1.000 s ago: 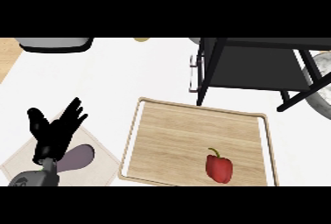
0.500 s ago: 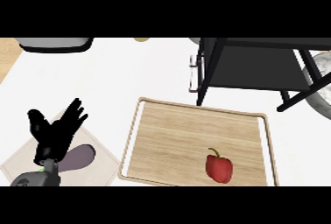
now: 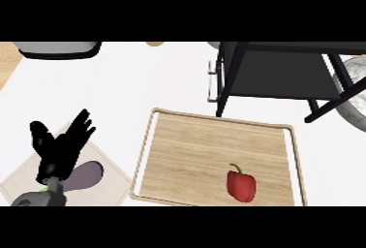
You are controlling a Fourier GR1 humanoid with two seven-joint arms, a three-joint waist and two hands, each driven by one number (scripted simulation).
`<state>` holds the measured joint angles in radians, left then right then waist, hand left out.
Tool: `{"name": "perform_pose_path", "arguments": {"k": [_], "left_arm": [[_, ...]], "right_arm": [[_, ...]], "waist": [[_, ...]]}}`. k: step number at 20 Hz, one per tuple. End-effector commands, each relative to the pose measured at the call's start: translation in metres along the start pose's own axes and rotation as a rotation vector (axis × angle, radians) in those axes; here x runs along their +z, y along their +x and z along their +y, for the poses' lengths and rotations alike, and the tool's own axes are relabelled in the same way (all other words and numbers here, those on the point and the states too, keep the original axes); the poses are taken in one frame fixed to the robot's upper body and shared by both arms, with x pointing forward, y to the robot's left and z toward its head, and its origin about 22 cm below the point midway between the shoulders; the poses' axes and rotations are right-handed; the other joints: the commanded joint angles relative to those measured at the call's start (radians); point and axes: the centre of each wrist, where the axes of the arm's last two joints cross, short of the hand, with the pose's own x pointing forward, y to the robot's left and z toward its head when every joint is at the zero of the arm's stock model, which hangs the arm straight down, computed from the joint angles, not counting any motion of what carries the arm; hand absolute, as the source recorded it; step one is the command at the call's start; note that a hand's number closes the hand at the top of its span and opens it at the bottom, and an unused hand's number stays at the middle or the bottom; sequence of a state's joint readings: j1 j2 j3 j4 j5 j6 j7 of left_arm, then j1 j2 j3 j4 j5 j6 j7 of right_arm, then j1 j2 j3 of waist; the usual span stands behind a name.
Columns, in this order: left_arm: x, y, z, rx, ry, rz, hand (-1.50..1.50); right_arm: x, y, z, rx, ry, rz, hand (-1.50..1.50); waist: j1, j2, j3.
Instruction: Pick the squash from the tray and place it in the tiered shelf
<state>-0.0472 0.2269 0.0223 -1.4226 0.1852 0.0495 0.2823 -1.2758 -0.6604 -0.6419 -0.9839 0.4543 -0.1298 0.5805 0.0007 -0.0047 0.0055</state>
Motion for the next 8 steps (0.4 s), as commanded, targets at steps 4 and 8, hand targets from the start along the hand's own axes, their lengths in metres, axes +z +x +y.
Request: {"name": "perform_pose_path", "arguments": {"k": [4,8], "left_arm": [[-0.001,-0.031,0.013,0.012,-0.009,0.084,0.00],[-0.006,-0.021,0.003,0.007,0.027,0.079,0.00]], "right_arm": [[-0.021,-0.022,-0.087,-0.039,0.017,0.033,-1.50],[-0.019,-0.028,-0.139,-0.056,0.047,0.014,-1.50]], "waist": [[-0.007,0.007,-0.005],[-0.021,0.003,-0.005]]}}
